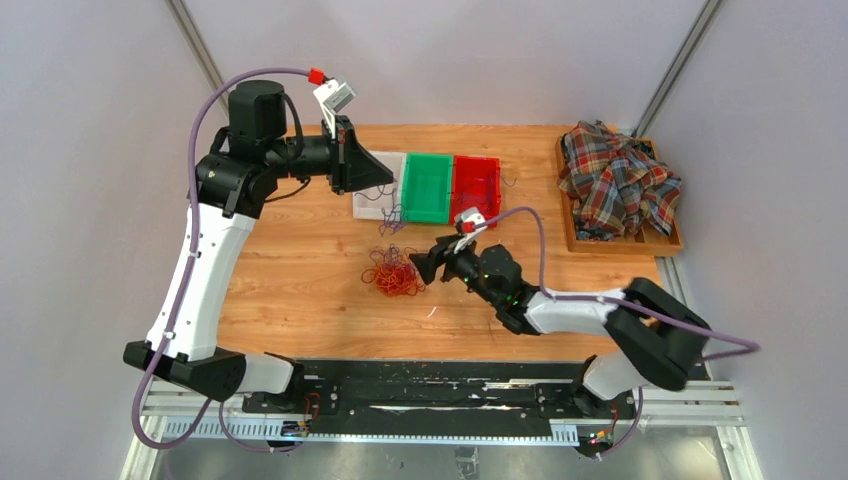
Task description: Untangle the cables
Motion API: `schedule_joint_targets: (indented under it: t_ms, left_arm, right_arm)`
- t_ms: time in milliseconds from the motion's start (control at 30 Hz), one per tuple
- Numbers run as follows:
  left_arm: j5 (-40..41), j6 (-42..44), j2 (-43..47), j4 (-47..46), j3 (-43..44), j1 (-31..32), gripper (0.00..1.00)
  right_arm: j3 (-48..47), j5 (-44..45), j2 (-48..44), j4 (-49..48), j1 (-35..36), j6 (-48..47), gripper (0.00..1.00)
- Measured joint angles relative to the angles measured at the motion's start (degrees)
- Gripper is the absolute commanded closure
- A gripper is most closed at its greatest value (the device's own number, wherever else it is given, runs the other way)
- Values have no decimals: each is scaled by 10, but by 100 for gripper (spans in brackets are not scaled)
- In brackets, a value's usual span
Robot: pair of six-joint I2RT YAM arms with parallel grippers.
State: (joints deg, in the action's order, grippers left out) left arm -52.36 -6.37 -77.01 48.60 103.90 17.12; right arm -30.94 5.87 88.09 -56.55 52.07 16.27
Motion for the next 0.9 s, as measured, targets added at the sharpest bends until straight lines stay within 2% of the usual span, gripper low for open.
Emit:
schedule_joint_targets:
  t_ms: [133, 300, 400, 567, 900]
  left_arm:
    - [6, 10, 0, 0, -19, 7, 99]
    - [16, 23, -1, 2, -38, 26, 99]
    - [18, 29, -2, 5, -40, 38, 99]
    - [19, 30, -2, 5, -40, 48, 99]
    - [19, 25, -4, 6, -19, 63, 99]
  right_arm:
    - [-16, -25, -115, 38, -1, -16, 15]
    - [-100, -75, -176, 71, -1, -41, 15]
    - [-151, -107, -167, 96, -5, -50, 22]
    - [-217, -158, -121, 137, -24, -37, 40]
    - [-228, -209, -70, 149, -43, 31, 45]
